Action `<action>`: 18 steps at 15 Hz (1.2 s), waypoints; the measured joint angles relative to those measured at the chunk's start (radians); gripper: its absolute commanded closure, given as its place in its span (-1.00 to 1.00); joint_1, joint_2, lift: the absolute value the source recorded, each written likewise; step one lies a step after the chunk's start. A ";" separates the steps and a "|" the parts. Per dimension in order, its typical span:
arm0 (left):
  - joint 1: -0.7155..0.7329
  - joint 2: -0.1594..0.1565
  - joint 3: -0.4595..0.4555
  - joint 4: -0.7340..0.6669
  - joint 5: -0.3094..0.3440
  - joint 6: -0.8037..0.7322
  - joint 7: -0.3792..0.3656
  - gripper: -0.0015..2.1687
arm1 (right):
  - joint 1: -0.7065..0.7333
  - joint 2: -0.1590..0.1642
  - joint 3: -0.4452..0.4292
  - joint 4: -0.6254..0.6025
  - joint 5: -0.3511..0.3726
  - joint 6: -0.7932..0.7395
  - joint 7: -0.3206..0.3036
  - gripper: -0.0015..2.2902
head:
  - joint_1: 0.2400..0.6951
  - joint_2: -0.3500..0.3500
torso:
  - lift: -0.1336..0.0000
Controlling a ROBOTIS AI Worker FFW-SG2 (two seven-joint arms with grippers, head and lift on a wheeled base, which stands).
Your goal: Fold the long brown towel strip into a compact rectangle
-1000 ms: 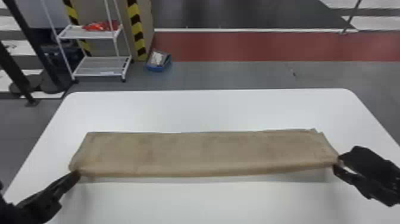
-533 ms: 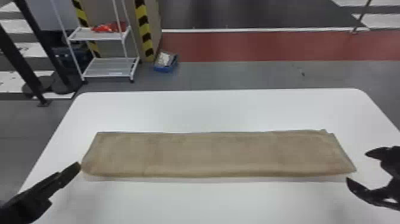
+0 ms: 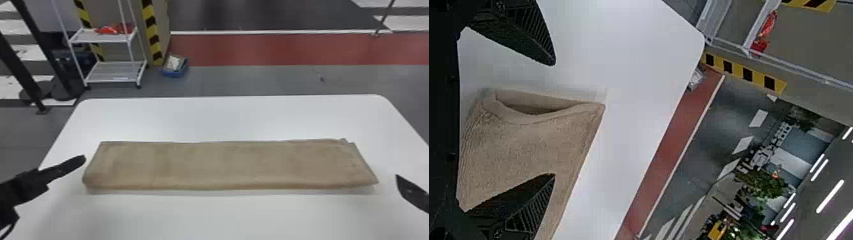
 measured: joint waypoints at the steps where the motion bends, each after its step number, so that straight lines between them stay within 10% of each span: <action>1: -0.017 0.021 -0.022 0.025 -0.036 0.001 -0.004 -0.91 | 0.011 0.012 -0.019 0.016 -0.086 0.003 -0.044 -0.89 | 1.00 0.06 | -0.87; 6: -0.122 0.074 -0.080 0.166 -0.191 -0.013 -0.053 -0.87 | 0.056 0.062 -0.033 0.111 -0.268 -0.100 -0.128 -0.89 | 1.00 0.11 | -0.87; 18: -0.243 0.165 -0.151 0.374 -0.321 -0.013 -0.342 -0.85 | 0.068 0.067 -0.046 0.142 -0.283 -0.144 -0.124 -0.88 | 1.00 0.04 | -0.87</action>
